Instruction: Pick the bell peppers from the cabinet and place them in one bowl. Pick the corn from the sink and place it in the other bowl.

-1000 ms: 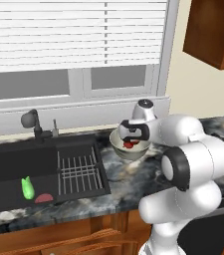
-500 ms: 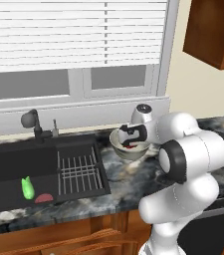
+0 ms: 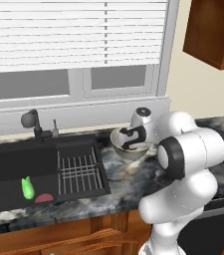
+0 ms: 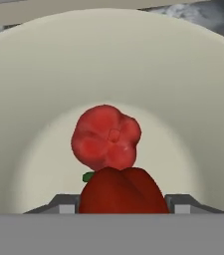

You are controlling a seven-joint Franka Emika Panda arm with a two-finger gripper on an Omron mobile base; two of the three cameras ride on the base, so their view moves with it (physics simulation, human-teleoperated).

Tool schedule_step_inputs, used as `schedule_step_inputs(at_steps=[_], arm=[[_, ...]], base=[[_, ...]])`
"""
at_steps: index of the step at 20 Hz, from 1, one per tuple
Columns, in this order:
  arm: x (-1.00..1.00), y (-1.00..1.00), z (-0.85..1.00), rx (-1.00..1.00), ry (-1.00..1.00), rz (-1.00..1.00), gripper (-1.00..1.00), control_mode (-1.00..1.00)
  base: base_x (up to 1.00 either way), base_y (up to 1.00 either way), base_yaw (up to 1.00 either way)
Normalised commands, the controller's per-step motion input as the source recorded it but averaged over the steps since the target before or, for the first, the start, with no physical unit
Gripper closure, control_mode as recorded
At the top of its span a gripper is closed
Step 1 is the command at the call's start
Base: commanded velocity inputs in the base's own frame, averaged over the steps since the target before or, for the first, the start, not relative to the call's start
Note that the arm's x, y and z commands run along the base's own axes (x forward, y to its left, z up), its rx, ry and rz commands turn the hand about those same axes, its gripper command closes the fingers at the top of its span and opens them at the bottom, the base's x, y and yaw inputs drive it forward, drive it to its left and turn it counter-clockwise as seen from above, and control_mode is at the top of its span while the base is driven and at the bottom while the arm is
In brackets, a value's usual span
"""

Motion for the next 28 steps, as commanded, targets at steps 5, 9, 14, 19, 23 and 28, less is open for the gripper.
schedule_step_inputs(at_steps=[5,9,14,19,23,28], arm=[[0.00,0.03,-0.22,0.00,0.00,0.00,1.00,-1.00],[0.00,0.01,-0.01,0.00,0.00,0.00,1.00,-1.00],[0.00,0.01,0.00,0.00,0.00,0.00,-1.00,-1.00],[-0.01,0.00,0.11,0.00,0.00,0.00,-1.00,-1.00],[0.00,0.00,0.44,-0.02,0.00,0.00,-1.00,-1.00],[-0.03,0.00,0.54,-0.03,0.00,0.00,-1.00,-1.00]], base=[[0.00,0.00,0.00],[0.00,0.00,0.00],[0.00,0.00,0.00],[0.00,0.00,0.00],[0.00,0.00,0.00],[0.00,0.00,0.00]])
